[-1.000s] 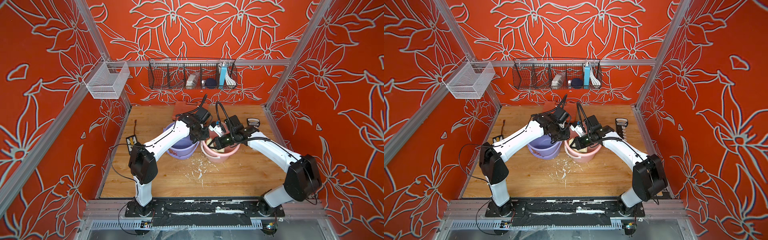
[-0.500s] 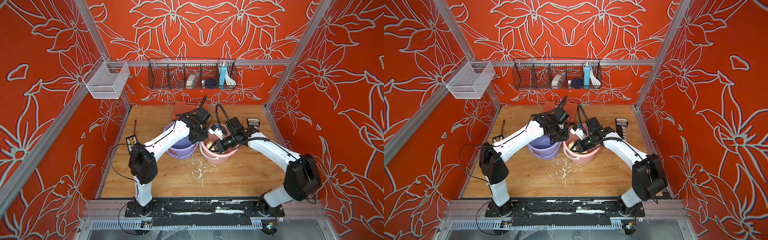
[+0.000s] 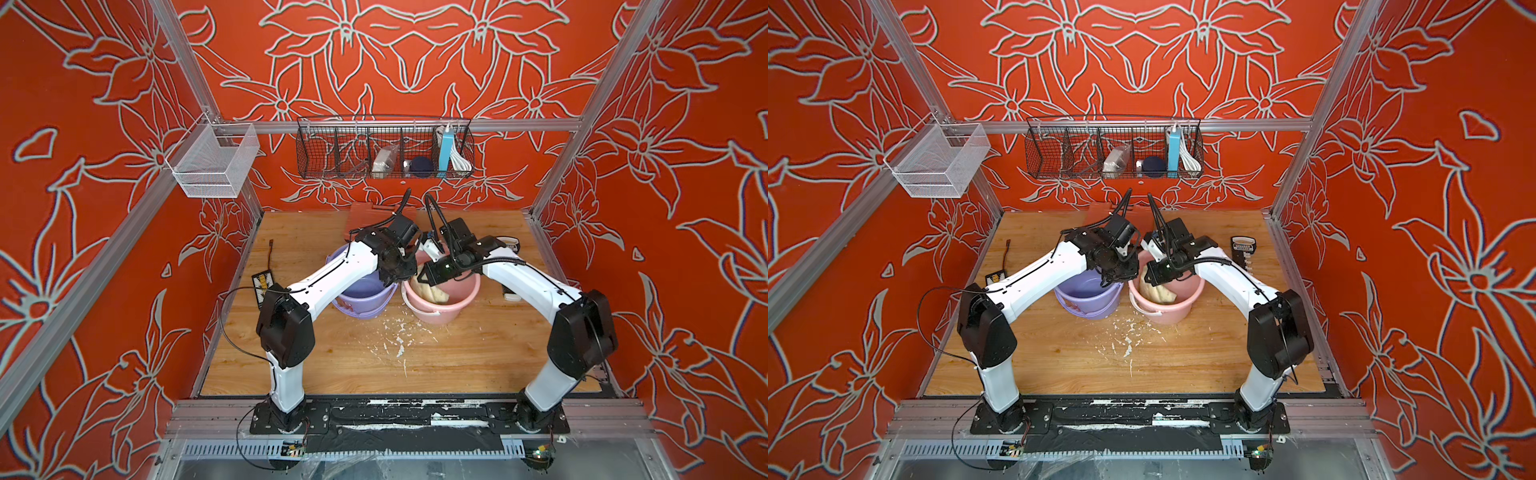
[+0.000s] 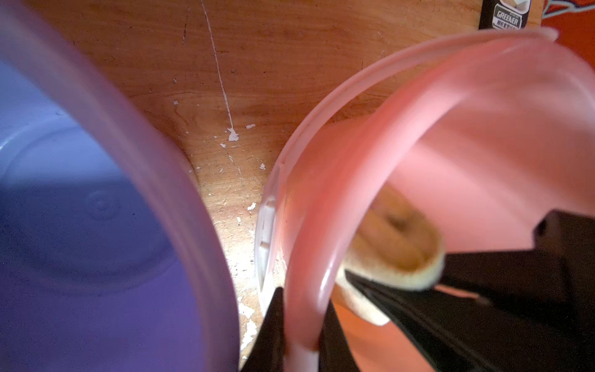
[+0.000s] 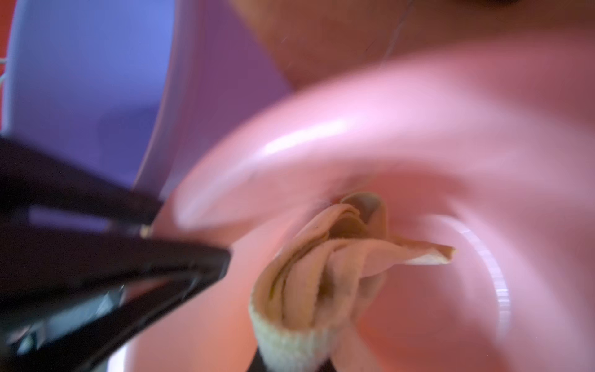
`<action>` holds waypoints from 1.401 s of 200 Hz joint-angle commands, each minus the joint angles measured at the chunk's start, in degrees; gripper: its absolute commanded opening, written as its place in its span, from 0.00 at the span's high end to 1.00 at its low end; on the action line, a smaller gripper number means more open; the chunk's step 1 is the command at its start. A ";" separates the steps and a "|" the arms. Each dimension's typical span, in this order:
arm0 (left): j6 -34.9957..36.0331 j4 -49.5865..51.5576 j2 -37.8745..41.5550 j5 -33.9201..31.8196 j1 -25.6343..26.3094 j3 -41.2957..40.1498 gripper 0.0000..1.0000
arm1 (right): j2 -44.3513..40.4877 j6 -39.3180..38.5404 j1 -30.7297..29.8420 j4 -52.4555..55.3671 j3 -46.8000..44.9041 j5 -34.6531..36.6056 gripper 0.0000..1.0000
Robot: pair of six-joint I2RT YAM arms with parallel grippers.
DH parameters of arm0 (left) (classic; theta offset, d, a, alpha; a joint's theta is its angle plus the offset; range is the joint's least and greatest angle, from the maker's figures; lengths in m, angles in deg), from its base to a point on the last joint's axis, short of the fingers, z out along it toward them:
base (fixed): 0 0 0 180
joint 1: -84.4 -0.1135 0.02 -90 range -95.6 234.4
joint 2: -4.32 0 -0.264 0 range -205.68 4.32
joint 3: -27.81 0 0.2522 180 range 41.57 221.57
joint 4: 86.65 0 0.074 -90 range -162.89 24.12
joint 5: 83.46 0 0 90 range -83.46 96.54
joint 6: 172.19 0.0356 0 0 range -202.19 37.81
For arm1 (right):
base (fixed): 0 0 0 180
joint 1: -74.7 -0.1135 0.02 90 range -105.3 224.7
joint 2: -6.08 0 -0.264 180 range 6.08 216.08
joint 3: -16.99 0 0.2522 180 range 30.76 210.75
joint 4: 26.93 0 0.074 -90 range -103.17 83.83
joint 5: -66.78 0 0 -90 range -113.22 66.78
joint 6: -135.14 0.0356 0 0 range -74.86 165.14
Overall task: Wipe the inside of the bucket with a cloth
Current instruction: Wipe the dirt from the inside of the bucket.
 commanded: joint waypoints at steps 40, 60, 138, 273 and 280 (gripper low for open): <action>0.16 -1.49 1.53 1.37 -0.06 -2.05 1.00 | -1.54 7.87 -0.21 -12.08 0.35 1.46 1.00; 0.17 -1.56 1.50 1.23 -0.06 -2.24 1.00 | -3.51 9.65 -0.18 -18.07 -2.71 -3.28 1.00; 0.44 -1.26 1.08 1.28 0.12 -1.73 1.00 | -1.68 6.66 0.23 -17.68 -1.22 -15.57 1.00; 1.39 1.73 5.43 -8.82 0.29 -0.90 1.00 | -0.15 4.96 1.52 3.41 7.15 34.69 1.00; 1.66 1.73 5.49 -9.56 0.29 -0.69 1.00 | -0.85 4.50 1.54 4.11 6.68 36.25 1.00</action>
